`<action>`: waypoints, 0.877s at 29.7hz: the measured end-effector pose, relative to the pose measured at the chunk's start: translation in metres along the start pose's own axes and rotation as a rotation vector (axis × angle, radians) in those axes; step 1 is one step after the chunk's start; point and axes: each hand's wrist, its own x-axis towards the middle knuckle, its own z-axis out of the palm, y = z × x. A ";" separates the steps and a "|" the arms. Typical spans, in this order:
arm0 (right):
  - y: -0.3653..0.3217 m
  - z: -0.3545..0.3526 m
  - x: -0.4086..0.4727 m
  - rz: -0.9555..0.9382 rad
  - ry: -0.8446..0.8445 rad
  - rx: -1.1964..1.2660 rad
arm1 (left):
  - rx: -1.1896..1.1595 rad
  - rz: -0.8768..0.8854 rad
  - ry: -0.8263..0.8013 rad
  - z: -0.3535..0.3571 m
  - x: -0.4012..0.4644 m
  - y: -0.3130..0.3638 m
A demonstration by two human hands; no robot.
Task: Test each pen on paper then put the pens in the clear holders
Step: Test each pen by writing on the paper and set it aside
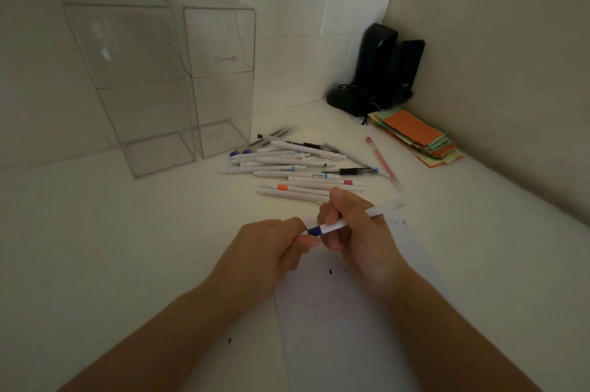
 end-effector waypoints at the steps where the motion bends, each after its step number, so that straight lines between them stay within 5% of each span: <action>1: -0.001 0.000 0.000 0.011 0.009 -0.003 | -0.084 -0.045 -0.032 0.000 0.000 0.002; 12: -0.048 -0.028 -0.001 0.220 -0.069 -0.405 | -0.025 -0.142 -0.178 0.003 0.008 0.012; 18: -0.100 -0.094 -0.088 0.052 0.004 -0.218 | 0.091 -0.034 -0.169 -0.002 0.021 0.041; 21: -0.111 -0.130 -0.163 -0.011 0.145 -0.161 | -0.073 0.164 -0.127 0.017 0.031 0.106; 26: -0.103 -0.182 -0.296 0.009 0.546 -0.229 | -0.314 0.441 -0.451 0.082 0.029 0.211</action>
